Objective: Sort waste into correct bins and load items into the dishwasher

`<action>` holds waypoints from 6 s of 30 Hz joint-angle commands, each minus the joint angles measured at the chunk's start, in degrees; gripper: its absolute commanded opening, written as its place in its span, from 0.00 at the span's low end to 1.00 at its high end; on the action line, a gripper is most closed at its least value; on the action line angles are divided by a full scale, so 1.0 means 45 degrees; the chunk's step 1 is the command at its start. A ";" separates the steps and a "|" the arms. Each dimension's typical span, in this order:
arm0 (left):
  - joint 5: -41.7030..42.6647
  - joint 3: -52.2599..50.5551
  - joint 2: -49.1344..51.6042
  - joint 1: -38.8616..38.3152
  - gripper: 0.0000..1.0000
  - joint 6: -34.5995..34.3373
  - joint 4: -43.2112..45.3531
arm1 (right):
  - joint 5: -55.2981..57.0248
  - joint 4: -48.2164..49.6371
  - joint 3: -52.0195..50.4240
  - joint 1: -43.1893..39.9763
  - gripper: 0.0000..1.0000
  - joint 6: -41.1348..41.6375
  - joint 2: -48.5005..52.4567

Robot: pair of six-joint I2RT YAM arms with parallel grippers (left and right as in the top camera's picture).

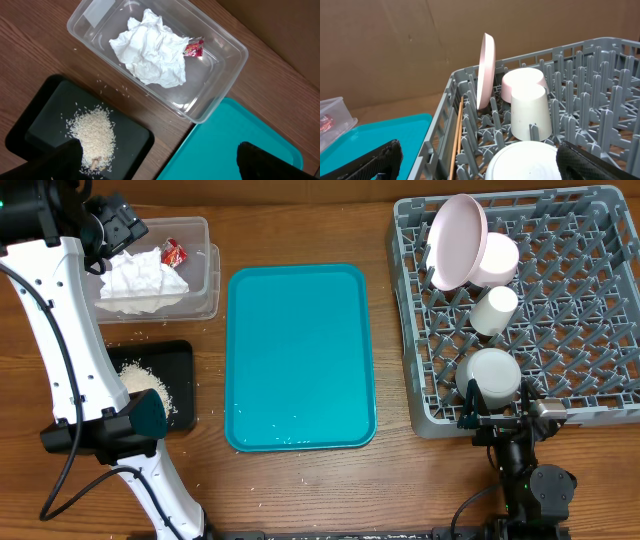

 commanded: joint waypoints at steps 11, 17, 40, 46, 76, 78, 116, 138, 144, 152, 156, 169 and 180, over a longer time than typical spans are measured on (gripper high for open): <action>-0.0073 0.0005 -0.0049 -0.0024 1.00 0.0204 -0.0024 | 0.0000 0.0058 -0.0126 -0.0087 1.00 -0.0058 -0.0151; -0.0073 -0.0083 -0.0029 -0.0015 1.00 0.1841 -0.0024 | 0.0000 0.0058 -0.0131 -0.0087 1.00 -0.0058 -0.0151; 0.0068 -1.7801 -1.1453 -0.1447 1.00 0.3929 0.7951 | 0.0000 0.0053 -0.0126 -0.0087 1.00 -0.0058 -0.0151; 0.0316 -2.1566 -1.4877 -0.1447 1.00 0.4007 0.9423 | 0.0000 0.0058 -0.0126 -0.0087 1.00 -0.0058 -0.0151; 0.1676 -3.3742 -2.5184 -0.1447 1.00 0.3279 2.0618 | 0.0000 0.0053 -0.0126 -0.0087 1.00 -0.0058 -0.0151; 0.1681 -3.4267 -2.5670 -0.1447 1.00 0.3269 2.1065 | 0.0000 0.0058 -0.0126 -0.0087 1.00 -0.0058 -0.0151; 0.1627 -3.4850 -2.7098 -0.1637 1.00 0.6538 2.0487 | 0.0000 0.0058 -0.0126 -0.0087 1.00 -0.0058 -0.0151; 0.1622 -3.4850 -2.7088 -0.1632 1.00 0.6538 2.0497 | 0.0000 0.0053 -0.0126 -0.0087 1.00 -0.0058 -0.0151; 0.1627 -3.4850 -2.7088 -0.1632 1.00 0.6538 2.0497 | 0.0000 0.0058 -0.0126 -0.0087 1.00 -0.0058 -0.0151; 0.1627 -3.4850 -2.7088 -0.1632 1.00 0.6538 2.0497 | 0.0000 0.0058 -0.0126 -0.0087 1.00 -0.0058 -0.0151; 0.1622 -3.4850 -2.7088 -0.1632 1.00 0.6538 2.0497 | 0.0000 0.0058 -0.0126 -0.0087 1.00 -0.0058 -0.0151; 0.1622 -3.4850 -2.7083 -0.1632 1.00 0.6538 2.0497 | 0.0000 0.0058 -0.0126 -0.0087 1.00 -0.0058 -0.0151; 0.1622 -3.4850 -2.7083 -0.1632 1.00 0.6538 2.0497 | 0.0000 0.0058 -0.0126 -0.0087 1.00 -0.0058 -0.0151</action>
